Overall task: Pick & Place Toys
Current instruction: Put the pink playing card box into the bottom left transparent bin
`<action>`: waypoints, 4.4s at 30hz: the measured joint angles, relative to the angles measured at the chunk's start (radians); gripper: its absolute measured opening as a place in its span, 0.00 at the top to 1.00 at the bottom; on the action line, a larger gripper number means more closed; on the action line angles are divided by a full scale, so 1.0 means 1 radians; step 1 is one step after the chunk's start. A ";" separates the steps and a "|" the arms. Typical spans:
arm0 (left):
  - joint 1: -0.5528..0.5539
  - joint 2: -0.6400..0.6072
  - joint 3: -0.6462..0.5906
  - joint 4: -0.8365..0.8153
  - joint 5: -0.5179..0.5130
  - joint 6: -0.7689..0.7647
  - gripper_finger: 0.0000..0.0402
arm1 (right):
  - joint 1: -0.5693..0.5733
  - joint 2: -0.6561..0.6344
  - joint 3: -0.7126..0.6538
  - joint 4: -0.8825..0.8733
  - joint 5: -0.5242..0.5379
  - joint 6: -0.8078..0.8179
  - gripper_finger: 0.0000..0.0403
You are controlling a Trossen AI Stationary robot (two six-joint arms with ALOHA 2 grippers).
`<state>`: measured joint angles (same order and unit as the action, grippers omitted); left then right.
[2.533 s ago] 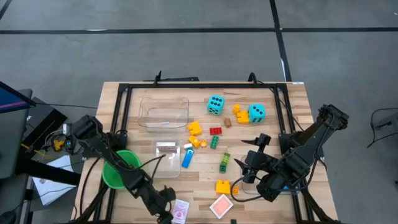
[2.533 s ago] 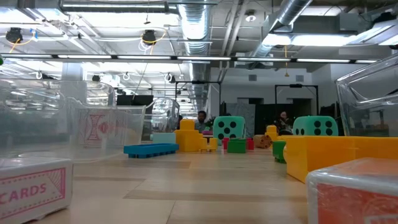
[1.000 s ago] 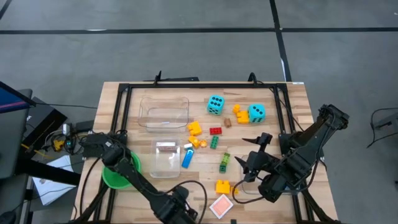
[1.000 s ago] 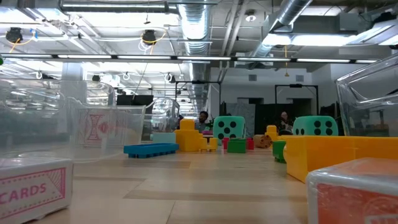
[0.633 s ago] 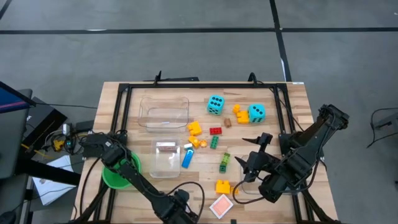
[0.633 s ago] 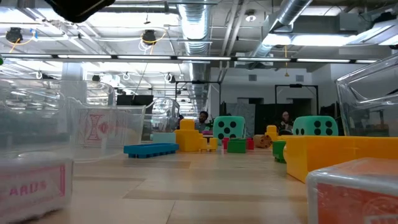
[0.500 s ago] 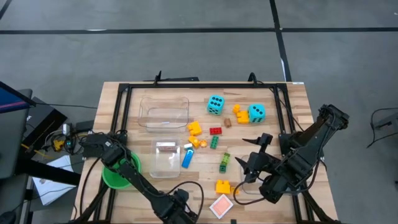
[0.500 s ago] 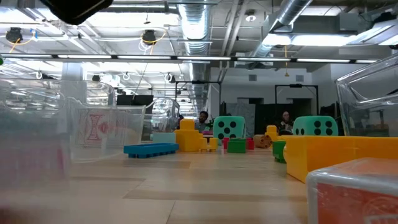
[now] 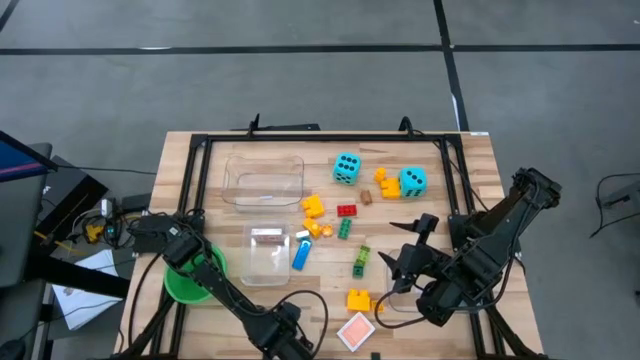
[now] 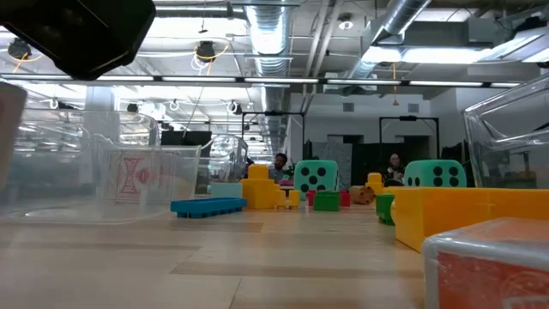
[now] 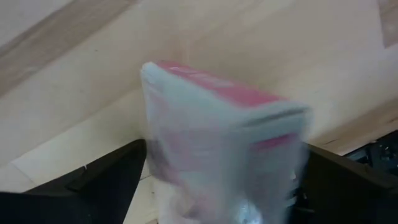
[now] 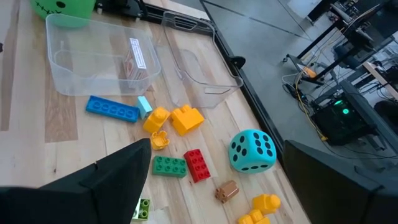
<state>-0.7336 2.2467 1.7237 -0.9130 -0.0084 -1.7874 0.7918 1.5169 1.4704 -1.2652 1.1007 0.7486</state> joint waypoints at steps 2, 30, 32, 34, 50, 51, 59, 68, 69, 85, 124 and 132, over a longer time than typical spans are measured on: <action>-0.001 0.000 -0.001 -0.003 0.001 0.000 0.04 | 0.000 0.000 0.000 -0.001 0.000 0.000 0.12; -0.002 -0.043 -0.007 -0.132 -0.087 0.060 0.27 | 0.000 0.000 0.000 -0.006 0.000 0.003 0.12; -0.002 -0.064 -0.007 -0.168 -0.112 0.058 0.27 | 0.000 0.000 0.000 -0.006 0.000 0.003 0.12; -0.004 -0.091 -0.007 -0.197 -0.149 0.053 0.27 | 0.000 0.000 0.000 -0.007 0.000 0.003 0.12; 0.018 -0.390 -0.004 -0.460 -0.539 0.060 0.27 | 0.000 -0.001 0.000 -0.008 0.000 0.002 0.12; 0.024 -0.395 -0.004 -0.478 -0.544 0.087 0.27 | 0.000 -0.001 0.000 -0.008 0.000 0.002 0.12; 0.062 -0.367 -0.003 -0.596 -0.552 0.242 0.27 | 0.000 -0.001 0.000 -0.010 0.000 0.002 0.12; 0.004 -0.321 -0.003 -0.467 -0.697 0.437 0.27 | 0.000 -0.001 0.000 -0.013 0.000 0.000 0.12; -0.007 -0.316 -0.003 -0.435 -0.713 0.471 0.27 | 0.000 -0.001 0.000 -0.019 0.000 0.000 0.12; -0.057 -0.238 -0.003 -0.111 -1.194 0.960 0.27 | -0.056 -0.006 -0.040 0.375 -0.080 -0.200 0.12; 0.214 -0.142 -0.004 0.494 -1.562 1.690 0.26 | -0.236 0.029 -0.049 0.441 -0.090 -0.180 0.12; 0.241 -0.144 -0.005 0.504 -1.559 1.688 0.26 | -0.222 0.029 -0.050 0.459 -0.097 -0.229 0.12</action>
<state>-0.4930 2.1029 1.7191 -0.4094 -1.5675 -0.0994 0.5700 1.5455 1.4204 -0.8058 1.0039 0.5200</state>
